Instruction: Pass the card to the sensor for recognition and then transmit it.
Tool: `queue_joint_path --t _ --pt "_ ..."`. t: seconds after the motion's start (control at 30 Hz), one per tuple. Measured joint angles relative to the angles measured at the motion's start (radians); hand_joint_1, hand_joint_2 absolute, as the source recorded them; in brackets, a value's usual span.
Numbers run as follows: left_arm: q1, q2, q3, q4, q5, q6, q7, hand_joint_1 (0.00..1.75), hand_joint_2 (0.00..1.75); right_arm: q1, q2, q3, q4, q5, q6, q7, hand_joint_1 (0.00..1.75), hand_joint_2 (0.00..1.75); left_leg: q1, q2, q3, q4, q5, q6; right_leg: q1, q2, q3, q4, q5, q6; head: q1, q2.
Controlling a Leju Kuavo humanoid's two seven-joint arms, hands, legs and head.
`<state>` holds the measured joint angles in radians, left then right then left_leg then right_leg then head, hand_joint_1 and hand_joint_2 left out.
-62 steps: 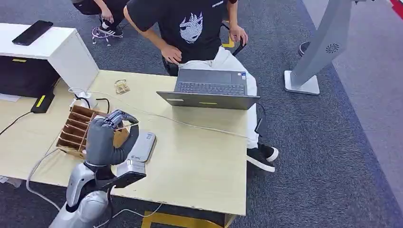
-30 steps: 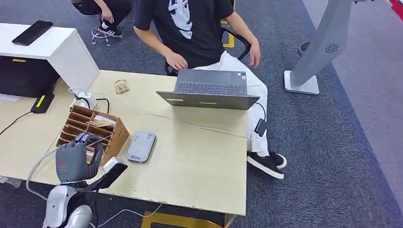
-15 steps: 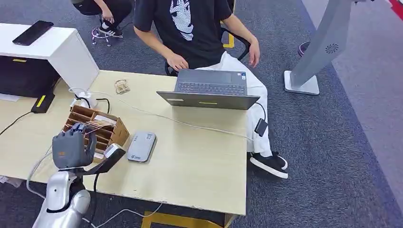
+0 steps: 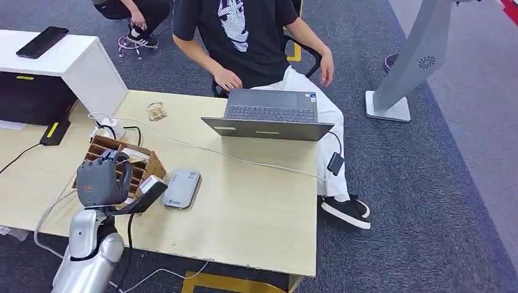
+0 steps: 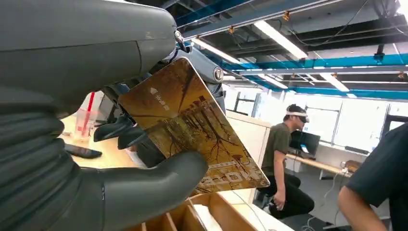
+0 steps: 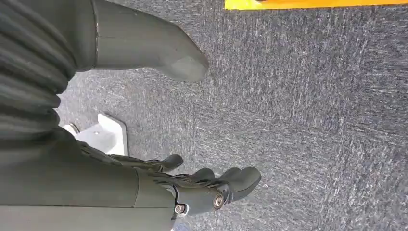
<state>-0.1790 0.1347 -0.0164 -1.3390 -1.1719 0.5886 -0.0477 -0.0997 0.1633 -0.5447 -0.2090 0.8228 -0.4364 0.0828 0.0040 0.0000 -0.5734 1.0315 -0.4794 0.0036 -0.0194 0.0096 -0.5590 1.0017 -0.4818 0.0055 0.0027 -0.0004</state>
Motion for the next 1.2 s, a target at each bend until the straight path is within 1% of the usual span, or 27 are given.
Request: queue_joint_path --t 0.23,0.4,0.5,0.63,0.77,0.83,0.93,1.03,1.2 --pt "-0.017 -0.018 -0.026 0.002 0.040 -0.002 -0.029 1.75 1.75 0.000 0.000 0.000 0.000 0.013 0.000 0.005 0.00 1.75 0.000 0.000 0.000 0.000 0.000 0.000 0.000 0.000 0.000 0.000 0.000 0.000 0.000 0.000" --pt "-0.023 -0.033 -0.069 -0.007 0.074 -0.012 -0.053 1.75 1.75 0.000 0.000 0.000 0.000 0.015 0.000 0.005 0.00 1.75 0.000 0.000 0.000 0.000 0.000 0.000 0.000 0.000 0.000 0.000 0.000 0.000 0.000 0.000" --pt "-0.023 -0.042 -0.097 -0.019 0.080 -0.014 -0.058 1.75 1.75 0.000 0.000 0.000 0.000 0.015 0.000 0.004 0.00 1.75 0.000 0.000 0.000 0.000 0.000 0.000 0.000 0.000 0.000 0.000 0.000 0.000 0.000 0.000" --pt "-0.024 -0.048 -0.112 -0.027 0.081 -0.014 -0.058 1.75 1.75 0.000 0.000 0.000 0.000 0.015 0.000 0.003 0.00 1.75 0.000 0.000 0.000 0.000 0.000 0.000 0.000 0.000 0.000 0.000 0.000 0.000 0.000 0.000" --pt "-0.023 -0.054 -0.129 -0.039 0.100 -0.023 -0.079 1.75 1.75 0.000 0.000 0.000 0.000 0.017 0.000 0.003 0.00 1.75 0.000 0.000 0.000 0.000 0.000 0.000 0.000 0.000 0.000 0.000 0.000 0.000 0.000 0.000" --pt "-0.022 -0.059 -0.146 -0.042 0.100 -0.038 -0.076 1.75 1.75 0.000 0.000 0.000 0.000 0.018 0.000 0.003 0.00 1.75 0.000 0.000 0.000 0.000 0.000 0.000 0.000 0.000 0.000 0.000 0.000 0.000 0.000 0.000" --pt "-0.016 -0.068 -0.166 -0.039 0.120 -0.052 -0.054 1.75 1.75 0.000 0.000 0.000 0.000 0.029 0.002 0.004 0.00 1.75 0.000 0.000 -0.001 0.000 0.000 0.000 0.000 0.000 0.000 0.000 0.000 0.000 0.000 0.000" --pt "-0.014 -0.077 -0.169 -0.027 0.147 -0.050 -0.052 1.75 1.75 0.000 0.000 0.000 0.000 0.034 0.002 0.006 0.00 1.75 0.000 0.000 -0.001 0.000 0.000 0.000 0.000 0.000 0.000 0.000 0.000 0.000 0.000 0.000" --pt "-0.014 -0.082 -0.173 -0.013 0.153 -0.049 -0.055 1.75 1.75 0.000 0.001 0.000 0.000 0.034 0.002 0.008 0.00 1.75 0.000 0.000 0.000 0.000 0.000 0.000 0.000 0.000 0.000 0.000 0.000 0.000 0.000 0.000"
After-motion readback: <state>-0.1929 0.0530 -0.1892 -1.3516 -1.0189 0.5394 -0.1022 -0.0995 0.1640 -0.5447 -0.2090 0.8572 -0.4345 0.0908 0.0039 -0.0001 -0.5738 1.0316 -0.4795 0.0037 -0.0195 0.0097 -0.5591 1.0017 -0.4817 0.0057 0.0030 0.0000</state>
